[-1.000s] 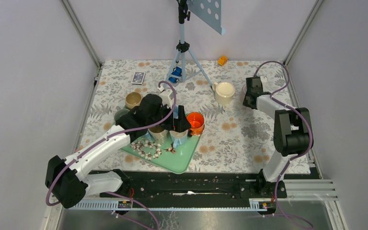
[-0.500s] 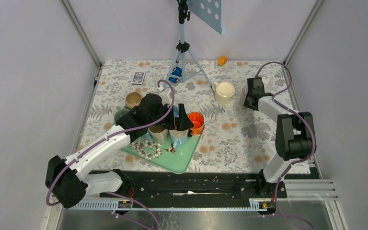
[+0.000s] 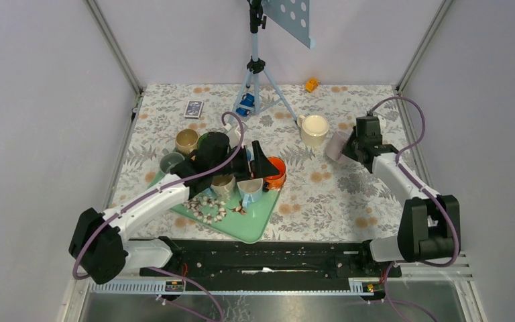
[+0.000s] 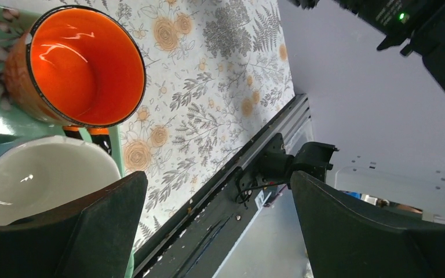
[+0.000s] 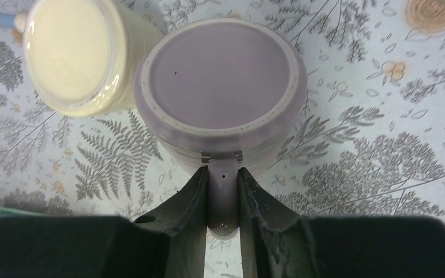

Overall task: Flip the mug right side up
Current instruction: Turn over the cup at the corner of the board.

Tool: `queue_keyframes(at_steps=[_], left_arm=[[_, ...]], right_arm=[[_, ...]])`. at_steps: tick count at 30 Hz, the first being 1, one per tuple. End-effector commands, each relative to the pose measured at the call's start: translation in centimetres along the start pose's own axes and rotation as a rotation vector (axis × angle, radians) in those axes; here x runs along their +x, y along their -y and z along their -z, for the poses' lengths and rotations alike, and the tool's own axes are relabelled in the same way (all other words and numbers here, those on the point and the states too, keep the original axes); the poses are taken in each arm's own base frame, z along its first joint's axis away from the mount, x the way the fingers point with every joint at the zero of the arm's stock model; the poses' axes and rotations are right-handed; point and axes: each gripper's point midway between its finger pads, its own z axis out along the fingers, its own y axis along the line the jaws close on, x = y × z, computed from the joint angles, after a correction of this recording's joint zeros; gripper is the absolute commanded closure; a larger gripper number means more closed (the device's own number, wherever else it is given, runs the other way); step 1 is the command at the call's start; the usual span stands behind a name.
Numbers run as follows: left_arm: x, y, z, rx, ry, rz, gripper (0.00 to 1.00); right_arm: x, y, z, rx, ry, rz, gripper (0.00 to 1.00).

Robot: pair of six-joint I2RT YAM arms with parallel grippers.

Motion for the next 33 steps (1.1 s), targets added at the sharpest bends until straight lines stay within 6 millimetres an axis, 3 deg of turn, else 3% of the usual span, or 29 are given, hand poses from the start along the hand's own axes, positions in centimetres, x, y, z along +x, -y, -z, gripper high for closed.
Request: queue_keyframes(at_steps=[1,8,16,24,33], left_arm=[[-0.8,1.9,-0.7,0.111,0.019,0.052,0.01],[-1.2,2.3,-1.0,0.125,0.023,0.071,0.01],[-0.9,3.5,-1.7,0.140,0.017,0.095,0.01],[-0.2,4.1,-4.6,0.083,0.008,0.159,0.02],[-2.5,5.9,-8.4,0.085,0.016,0.357,0.08]], right_arm=[[-1.0,-2.7,2.1,-0.142,0.050,-0.080,1.00],[-0.7,-3.7,3.8,-0.219,0.054,-0.141,1.00],[1.7,-4.4,4.7,-0.307,0.015,-0.279,1.00],[4.7,-3.7,5.2,-0.345,-0.018,-0.466,1.00],[6.3,-4.0,5.0,-0.389,-0.070,-0.703,1.00]])
